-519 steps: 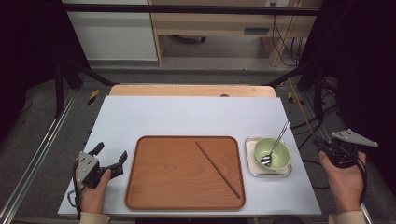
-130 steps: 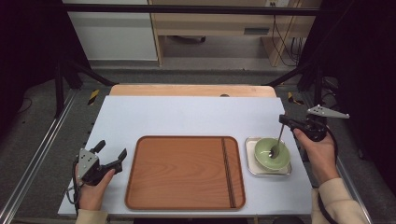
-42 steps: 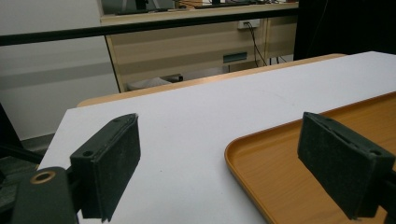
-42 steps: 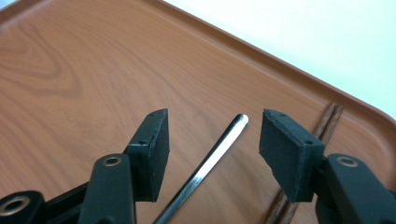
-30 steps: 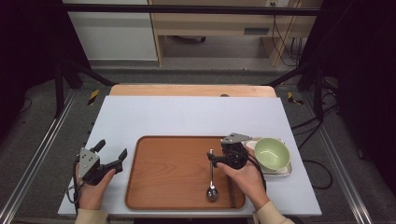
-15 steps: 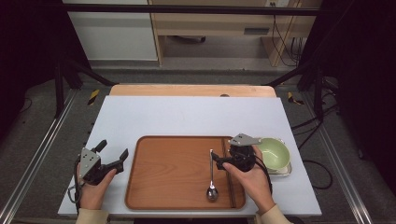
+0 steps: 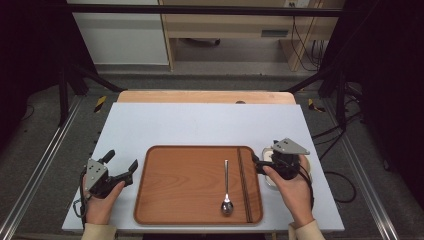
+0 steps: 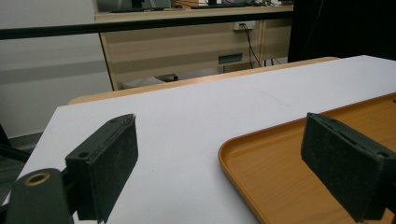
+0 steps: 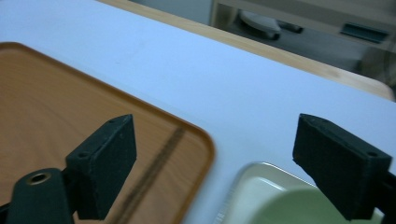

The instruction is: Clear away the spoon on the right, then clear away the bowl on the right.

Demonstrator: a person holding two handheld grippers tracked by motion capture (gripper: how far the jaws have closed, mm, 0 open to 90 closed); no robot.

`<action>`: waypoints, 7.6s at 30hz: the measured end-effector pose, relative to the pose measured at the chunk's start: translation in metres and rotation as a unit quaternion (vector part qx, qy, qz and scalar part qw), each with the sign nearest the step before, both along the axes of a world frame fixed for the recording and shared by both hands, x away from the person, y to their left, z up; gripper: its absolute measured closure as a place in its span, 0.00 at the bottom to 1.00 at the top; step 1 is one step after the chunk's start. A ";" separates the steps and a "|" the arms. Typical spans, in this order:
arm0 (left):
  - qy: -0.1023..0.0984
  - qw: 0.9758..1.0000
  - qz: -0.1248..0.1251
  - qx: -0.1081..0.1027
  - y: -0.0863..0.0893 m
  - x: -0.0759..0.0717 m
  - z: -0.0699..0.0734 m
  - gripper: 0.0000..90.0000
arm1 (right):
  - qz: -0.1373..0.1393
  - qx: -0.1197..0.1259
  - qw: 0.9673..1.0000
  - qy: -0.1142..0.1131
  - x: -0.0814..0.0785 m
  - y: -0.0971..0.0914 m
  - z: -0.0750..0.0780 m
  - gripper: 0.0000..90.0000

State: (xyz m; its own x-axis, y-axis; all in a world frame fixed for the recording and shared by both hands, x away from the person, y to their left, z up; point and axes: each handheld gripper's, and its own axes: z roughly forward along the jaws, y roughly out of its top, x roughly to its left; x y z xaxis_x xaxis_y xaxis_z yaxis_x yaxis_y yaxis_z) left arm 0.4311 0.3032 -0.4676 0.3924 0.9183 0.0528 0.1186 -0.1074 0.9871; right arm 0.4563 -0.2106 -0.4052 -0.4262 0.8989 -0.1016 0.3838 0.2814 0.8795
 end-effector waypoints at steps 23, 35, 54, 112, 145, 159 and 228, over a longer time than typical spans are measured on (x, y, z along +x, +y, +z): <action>-0.001 1.000 0.002 0.002 -0.001 0.000 0.001 0.12 | -0.148 0.030 0.987 0.057 -0.005 -0.108 -0.021 0.35; -0.003 1.000 0.001 0.002 0.000 -0.001 0.002 0.12 | -0.155 0.067 0.981 0.100 -0.002 -0.121 -0.033 0.42; -0.002 1.000 0.001 0.004 -0.001 -0.001 0.001 0.12 | -0.153 0.093 0.973 0.144 0.001 -0.126 -0.044 0.66; -0.001 1.000 -0.001 0.007 -0.003 0.000 0.001 0.13 | -0.149 0.153 0.967 0.138 0.000 -0.118 -0.030 0.93; -0.006 1.000 0.003 0.008 0.000 -0.001 0.001 0.13 | 0.076 0.089 0.981 0.154 0.028 0.068 -0.020 0.93; -0.005 1.000 -0.002 0.007 -0.002 -0.001 0.001 0.13 | 0.113 0.078 0.976 0.170 0.023 0.096 -0.028 0.93; -0.023 0.999 -0.023 -0.007 0.002 -0.002 0.003 0.06 | 0.141 0.073 0.961 0.228 0.022 0.099 -0.042 0.92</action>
State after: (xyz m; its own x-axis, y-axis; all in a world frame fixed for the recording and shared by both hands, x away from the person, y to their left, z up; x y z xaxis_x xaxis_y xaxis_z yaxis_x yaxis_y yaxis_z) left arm 0.4292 0.3051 -0.4641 0.4313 0.9003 0.0583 0.0682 -0.0969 0.9930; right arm 0.4781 -0.1116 -0.4467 -0.6249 0.7321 0.2712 0.6653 0.3177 0.6756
